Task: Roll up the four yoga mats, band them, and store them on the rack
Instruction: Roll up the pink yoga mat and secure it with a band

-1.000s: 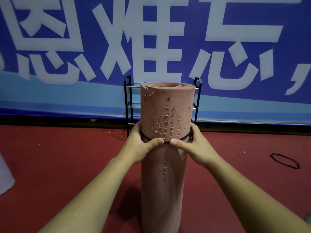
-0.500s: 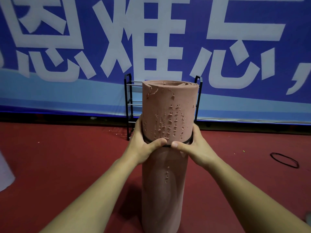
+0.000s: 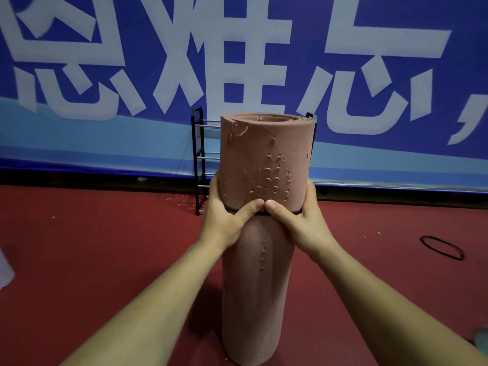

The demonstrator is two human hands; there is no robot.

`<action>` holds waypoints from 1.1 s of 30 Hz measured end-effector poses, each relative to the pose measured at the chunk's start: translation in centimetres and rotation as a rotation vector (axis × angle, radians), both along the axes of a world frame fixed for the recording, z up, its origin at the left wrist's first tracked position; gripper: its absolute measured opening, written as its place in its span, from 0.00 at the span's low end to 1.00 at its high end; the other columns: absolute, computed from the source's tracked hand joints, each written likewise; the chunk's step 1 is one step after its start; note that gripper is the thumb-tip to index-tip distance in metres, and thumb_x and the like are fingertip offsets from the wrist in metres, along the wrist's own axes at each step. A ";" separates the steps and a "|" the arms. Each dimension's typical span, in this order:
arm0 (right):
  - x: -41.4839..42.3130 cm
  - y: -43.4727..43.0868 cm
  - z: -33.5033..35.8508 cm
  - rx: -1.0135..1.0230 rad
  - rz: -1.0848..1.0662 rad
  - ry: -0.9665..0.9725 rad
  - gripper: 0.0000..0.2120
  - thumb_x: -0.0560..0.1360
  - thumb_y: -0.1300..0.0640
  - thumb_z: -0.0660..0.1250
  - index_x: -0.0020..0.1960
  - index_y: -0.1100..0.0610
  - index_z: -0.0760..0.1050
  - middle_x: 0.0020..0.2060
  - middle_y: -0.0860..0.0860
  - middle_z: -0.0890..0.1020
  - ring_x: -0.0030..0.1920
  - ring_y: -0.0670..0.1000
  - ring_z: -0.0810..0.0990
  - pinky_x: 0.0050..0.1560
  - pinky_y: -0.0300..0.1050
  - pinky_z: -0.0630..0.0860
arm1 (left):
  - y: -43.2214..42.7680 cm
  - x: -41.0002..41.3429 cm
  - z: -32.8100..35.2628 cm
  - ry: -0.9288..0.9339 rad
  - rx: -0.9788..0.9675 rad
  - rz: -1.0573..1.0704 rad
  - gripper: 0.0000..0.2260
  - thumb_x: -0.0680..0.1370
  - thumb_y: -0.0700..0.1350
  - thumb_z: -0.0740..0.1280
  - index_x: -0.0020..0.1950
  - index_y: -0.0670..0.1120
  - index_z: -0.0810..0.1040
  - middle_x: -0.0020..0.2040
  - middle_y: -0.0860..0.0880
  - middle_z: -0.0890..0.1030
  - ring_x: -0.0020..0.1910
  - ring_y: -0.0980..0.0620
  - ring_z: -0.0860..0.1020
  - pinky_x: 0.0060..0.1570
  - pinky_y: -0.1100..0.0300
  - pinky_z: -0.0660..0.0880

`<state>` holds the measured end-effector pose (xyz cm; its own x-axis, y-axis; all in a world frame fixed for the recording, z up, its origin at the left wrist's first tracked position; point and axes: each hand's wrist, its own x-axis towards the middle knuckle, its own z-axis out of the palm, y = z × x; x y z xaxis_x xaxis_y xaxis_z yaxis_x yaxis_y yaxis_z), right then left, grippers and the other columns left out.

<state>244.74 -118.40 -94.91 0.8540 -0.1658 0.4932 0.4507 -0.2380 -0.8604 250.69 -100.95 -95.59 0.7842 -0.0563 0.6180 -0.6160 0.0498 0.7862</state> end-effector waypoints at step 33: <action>-0.8 -0.5 -0.7 -0.159 0.067 0.181 0.41 0.61 0.40 0.83 0.67 0.36 0.63 0.58 0.27 0.78 0.60 0.33 0.78 0.52 0.28 0.76 | 2.6 0.5 -1.6 -0.024 0.335 0.018 0.55 0.62 0.77 0.70 0.80 0.54 0.54 0.75 0.53 0.68 0.74 0.59 0.68 0.71 0.60 0.66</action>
<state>243.98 -118.87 -95.61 0.9374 -0.0381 0.3461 0.3117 -0.3515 -0.8828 251.18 -98.34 -97.22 0.7723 -0.2459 0.5857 -0.6330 -0.2204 0.7422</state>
